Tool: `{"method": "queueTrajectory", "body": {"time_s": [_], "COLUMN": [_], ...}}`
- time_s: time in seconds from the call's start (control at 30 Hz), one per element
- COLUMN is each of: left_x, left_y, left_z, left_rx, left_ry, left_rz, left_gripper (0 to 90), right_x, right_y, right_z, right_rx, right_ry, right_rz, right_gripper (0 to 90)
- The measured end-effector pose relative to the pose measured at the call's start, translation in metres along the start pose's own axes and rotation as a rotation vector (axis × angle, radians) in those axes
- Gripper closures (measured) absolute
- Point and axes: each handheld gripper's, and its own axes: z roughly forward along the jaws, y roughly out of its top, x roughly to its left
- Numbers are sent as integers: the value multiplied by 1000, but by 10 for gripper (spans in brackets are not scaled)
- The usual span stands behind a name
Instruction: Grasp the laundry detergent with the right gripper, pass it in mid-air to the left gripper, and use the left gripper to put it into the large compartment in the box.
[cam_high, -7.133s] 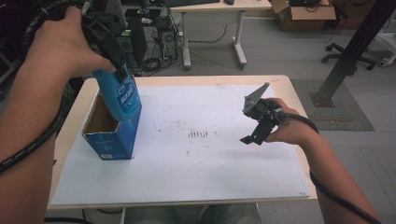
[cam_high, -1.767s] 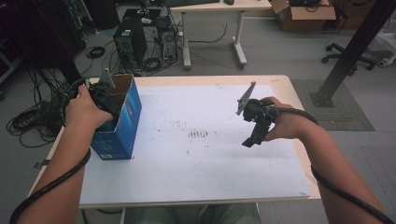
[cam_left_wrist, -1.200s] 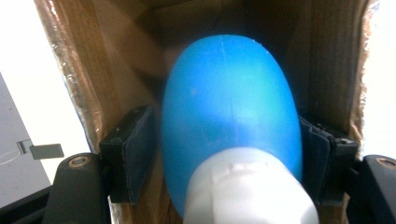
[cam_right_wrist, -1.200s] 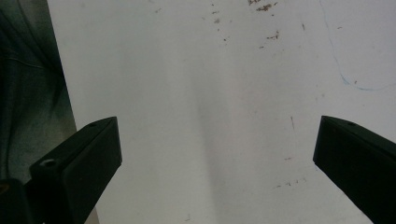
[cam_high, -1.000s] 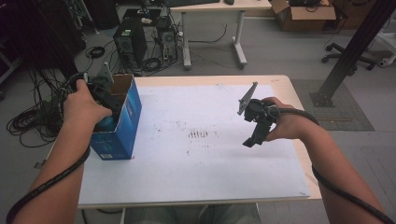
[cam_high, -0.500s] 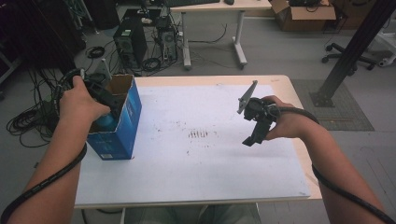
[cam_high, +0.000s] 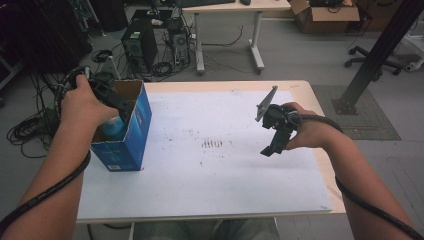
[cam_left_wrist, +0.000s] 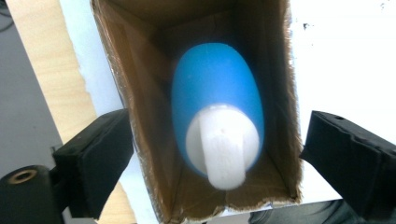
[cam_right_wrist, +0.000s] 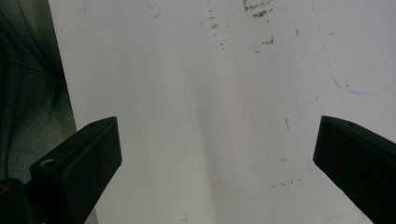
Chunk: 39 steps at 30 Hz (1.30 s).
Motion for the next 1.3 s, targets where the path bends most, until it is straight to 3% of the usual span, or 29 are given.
{"method": "queueTrajectory", "body": {"time_s": [0.37,0.63,0.8,0.9,1.07,1.3], "left_x": [-7,-20,-30,-39,-57,-76], "left_y": [-2,-1,0,0,1,4], "left_z": [-26,-47,-60,-69,-79,-82], "left_rx": [-24,-18,-9,-20,-19,-21], "left_ry": [9,13,24,16,18,-25], "left_rz": [90,231,291,367,549,711], "left_gripper": [4,2,2,2,2,2], "right_x": [-1,-1,-1,-1,-1,-1], "right_y": [0,1,2,1,0,-1], "right_z": [-2,-6,-8,-9,-12,-15], "right_rx": [-2,-1,1,2,7,9], "right_ry": [0,-6,-8,-8,-12,-15], "right_rz": [-1,-1,2,3,6,10], "right_gripper": [10,10,10,10,9,8]}}
